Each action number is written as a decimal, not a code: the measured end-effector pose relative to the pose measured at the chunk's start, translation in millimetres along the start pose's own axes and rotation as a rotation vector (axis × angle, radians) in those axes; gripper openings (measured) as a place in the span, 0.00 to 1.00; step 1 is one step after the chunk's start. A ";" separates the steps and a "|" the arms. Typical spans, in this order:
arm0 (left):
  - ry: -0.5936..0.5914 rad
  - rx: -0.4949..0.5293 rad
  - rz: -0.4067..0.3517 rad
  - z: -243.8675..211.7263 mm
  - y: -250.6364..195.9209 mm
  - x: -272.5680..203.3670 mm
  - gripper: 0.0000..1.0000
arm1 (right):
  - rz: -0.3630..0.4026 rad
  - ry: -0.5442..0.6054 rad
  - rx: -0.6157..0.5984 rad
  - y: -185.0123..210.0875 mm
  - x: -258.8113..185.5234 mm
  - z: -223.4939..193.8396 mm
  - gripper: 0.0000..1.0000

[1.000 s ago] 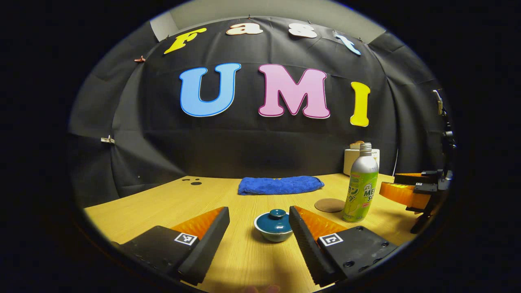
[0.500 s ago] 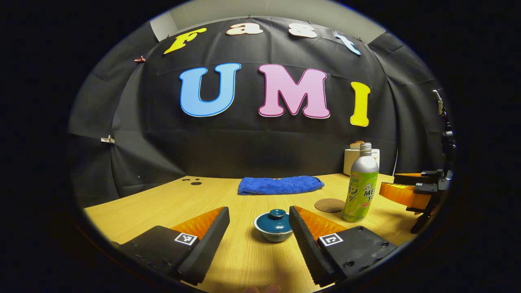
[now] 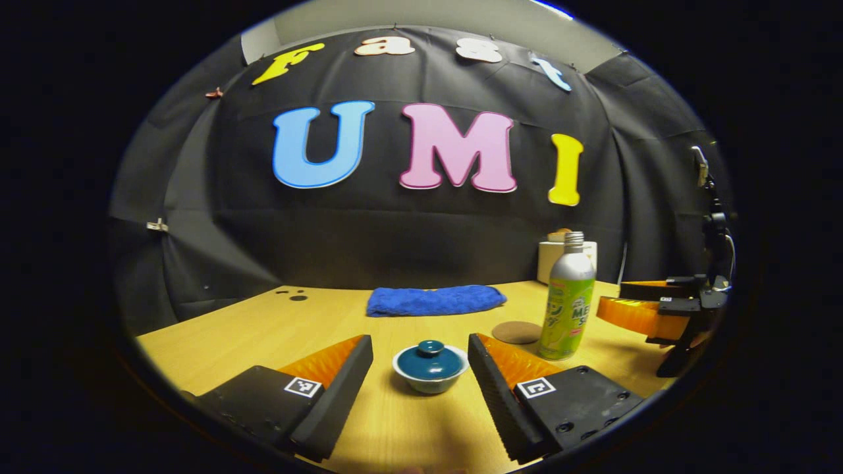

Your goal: Open the teacup lid with one hand, grasp the water bottle and pour water into the teacup with the other hand; after pouring, place the water bottle on the coaster and then close the teacup lid.

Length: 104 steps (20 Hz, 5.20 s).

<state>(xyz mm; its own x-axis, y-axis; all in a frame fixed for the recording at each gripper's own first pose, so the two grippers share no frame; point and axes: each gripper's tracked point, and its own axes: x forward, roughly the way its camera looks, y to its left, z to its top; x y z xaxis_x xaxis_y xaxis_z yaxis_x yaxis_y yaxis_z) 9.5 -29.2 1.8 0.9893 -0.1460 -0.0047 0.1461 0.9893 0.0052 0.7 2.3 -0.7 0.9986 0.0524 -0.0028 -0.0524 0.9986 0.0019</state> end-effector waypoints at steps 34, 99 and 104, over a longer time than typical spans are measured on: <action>-0.004 -0.008 0.098 -5.2 25.4 32.2 0.31 | 0.080 0.008 0.001 26.8 31.7 -2.6 0.98; -0.119 -0.307 0.113 16.7 112.5 -23.7 0.31 | 0.216 -0.179 -2.061 107.8 91.4 6.6 0.77; -0.116 -0.306 0.114 16.2 112.3 -23.6 0.31 | 0.195 -0.256 -2.145 115.8 90.8 21.5 0.77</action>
<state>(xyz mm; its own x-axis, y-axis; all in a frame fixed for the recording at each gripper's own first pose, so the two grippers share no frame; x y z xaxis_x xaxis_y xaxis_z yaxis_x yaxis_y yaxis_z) 2.6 85.3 18.7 0.9955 -0.0172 0.0930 0.0446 0.9525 -0.3013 85.4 122.7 20.8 0.9507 0.3070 -0.0439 0.1337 -0.5335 -0.8352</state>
